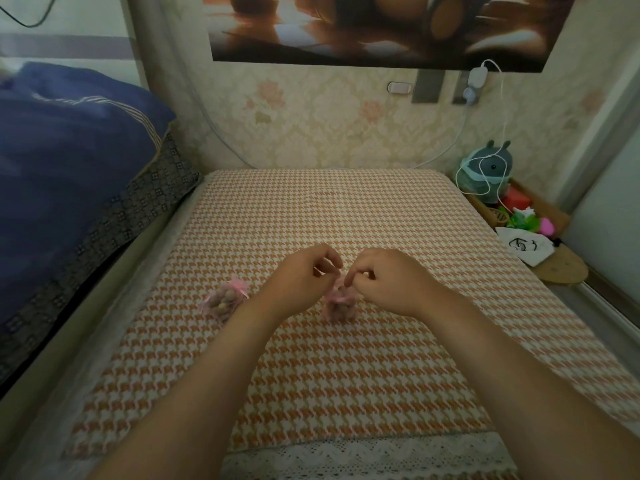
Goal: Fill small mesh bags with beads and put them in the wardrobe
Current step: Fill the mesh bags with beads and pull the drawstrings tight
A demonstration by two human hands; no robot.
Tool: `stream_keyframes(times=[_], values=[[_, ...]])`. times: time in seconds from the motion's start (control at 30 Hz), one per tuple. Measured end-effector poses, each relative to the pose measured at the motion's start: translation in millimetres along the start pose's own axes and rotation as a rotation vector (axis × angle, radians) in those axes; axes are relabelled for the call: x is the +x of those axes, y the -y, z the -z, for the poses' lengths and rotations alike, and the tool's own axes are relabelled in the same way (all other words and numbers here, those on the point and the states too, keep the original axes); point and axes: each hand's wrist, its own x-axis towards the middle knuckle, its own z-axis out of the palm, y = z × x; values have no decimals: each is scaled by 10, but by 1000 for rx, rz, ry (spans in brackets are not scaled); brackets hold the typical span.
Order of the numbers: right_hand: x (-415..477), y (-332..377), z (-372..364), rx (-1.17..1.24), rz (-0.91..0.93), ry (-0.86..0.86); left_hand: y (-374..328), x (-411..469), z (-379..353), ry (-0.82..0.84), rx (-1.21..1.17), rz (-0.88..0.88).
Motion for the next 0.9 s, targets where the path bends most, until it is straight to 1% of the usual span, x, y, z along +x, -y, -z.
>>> stream_keyframes(times=[0.1, 0.17, 0.27, 0.33, 0.47, 0.57, 0.63, 0.67, 0.73, 0.8, 0.83, 0.9], values=[[8, -3, -1, -85, -55, -30, 1, -27, 55, 33, 34, -60], [6, 3, -6, -105, -77, -33, -3, -29, 68, 55, 66, -53], [-10, 15, 17, -71, -90, -6, -21, -40, 66, 64, 122, -34], [-21, 10, 33, -36, -88, 11, -38, -42, 40, 36, 159, -4], [-15, -38, 55, 65, -60, 21, -102, -6, -73, -96, 227, 105], [3, -144, 98, 235, -79, -101, -141, -4, -128, -118, 257, 144], [1, -269, 123, 229, -133, -191, -148, -4, -125, -93, 228, 149], [-7, -342, 119, 189, -171, -201, -150, -8, -116, -74, 221, 149], [-41, -487, 55, 89, -239, -137, -139, -15, -91, -30, 214, 139], [-67, -583, -52, 20, -275, -15, -113, -20, -70, -1, 206, 119], [-69, -605, -102, 17, -274, 32, -99, -22, -63, 7, 204, 108], [-49, -608, -177, 33, -254, 70, -95, -26, -51, 15, 207, 83]])
